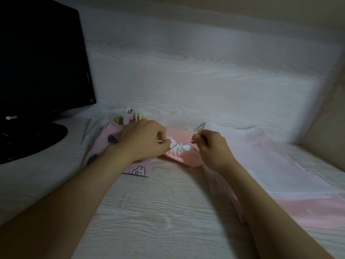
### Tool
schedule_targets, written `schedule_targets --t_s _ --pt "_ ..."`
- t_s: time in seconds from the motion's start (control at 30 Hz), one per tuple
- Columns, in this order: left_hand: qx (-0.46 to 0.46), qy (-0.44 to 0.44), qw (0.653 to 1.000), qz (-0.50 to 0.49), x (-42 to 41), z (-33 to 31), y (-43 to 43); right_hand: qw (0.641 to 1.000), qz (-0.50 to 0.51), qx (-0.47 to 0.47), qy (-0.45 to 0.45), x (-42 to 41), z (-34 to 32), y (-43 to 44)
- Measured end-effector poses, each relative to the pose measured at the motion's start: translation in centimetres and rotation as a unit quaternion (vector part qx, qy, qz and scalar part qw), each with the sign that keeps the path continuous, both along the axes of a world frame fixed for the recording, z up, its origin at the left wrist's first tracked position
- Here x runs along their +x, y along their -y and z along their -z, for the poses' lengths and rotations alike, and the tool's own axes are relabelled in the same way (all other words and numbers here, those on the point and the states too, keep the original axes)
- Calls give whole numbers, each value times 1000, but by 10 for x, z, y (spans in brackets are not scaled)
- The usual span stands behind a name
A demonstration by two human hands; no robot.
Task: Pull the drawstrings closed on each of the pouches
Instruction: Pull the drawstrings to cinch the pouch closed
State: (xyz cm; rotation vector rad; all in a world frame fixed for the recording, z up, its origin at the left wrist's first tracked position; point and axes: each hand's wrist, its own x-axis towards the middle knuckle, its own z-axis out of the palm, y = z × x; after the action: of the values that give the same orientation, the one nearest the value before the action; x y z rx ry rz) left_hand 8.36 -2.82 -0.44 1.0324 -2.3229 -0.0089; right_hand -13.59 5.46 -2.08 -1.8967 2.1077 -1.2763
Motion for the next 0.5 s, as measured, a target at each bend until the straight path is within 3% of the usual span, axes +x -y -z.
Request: schedule_targets --t_s 0.2,0.5 --pt "59 -42 992 100 0 5 10 996 38 56 -59 1 4 -1" --pt "-86 103 989 -69 4 9 21 999 46 -4 -26 3 3 -2"
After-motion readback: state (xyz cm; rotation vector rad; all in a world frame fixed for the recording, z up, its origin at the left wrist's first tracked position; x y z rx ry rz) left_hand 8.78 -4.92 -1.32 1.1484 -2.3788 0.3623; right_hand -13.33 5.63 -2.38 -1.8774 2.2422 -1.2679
